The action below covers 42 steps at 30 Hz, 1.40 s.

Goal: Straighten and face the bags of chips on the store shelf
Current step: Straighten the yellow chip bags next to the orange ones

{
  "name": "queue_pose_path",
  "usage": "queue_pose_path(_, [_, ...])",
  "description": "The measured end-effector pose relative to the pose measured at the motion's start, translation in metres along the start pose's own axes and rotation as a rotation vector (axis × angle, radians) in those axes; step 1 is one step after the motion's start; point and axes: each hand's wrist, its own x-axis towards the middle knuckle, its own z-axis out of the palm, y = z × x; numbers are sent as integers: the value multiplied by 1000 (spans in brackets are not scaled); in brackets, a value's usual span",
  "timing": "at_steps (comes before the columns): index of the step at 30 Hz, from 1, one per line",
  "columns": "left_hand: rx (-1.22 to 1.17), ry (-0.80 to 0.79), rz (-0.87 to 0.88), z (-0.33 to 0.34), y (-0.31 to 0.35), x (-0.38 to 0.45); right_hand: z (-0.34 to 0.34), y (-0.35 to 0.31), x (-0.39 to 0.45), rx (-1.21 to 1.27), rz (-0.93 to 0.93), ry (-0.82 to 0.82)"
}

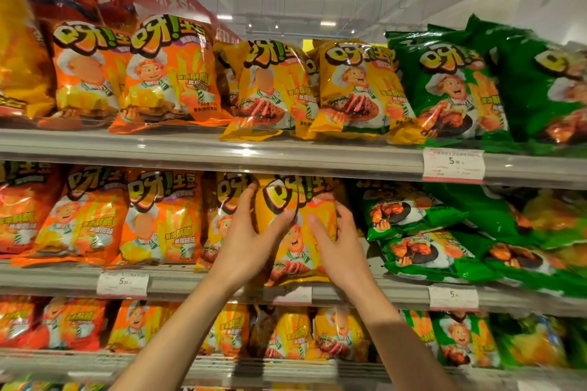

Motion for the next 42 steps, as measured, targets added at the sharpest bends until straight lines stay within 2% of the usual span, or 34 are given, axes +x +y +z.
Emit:
queue_pose_path(6, [405,227,174,-14,-37,-2,0,9,18,-339,-67,171])
queue_pose_path(11, [566,137,183,-12,-75,-8,13,28,-7,-570,-255,166])
queue_pose_path(13, [574,131,200,-11,-79,-9,16,33,-7,-674,-254,139])
queue_pose_path(20, [573,98,187,-18,-83,-1,3,35,12,-662,-251,18])
queue_pose_path(24, [561,82,194,-21,-83,-3,2,35,10,-714,-283,26])
queue_pose_path(29, [523,153,268,-37,-75,-12,-7,28,-13,-596,-246,2])
queue_pose_path(31, [465,175,282,-44,-70,-21,-7,28,-29,-537,-239,27])
queue_pose_path(35, [326,113,214,-53,-64,-47,-2,38,-65,-526,-388,192])
queue_pose_path(42, [8,-73,-122,-36,-73,-95,-28,62,-121,-317,4,127])
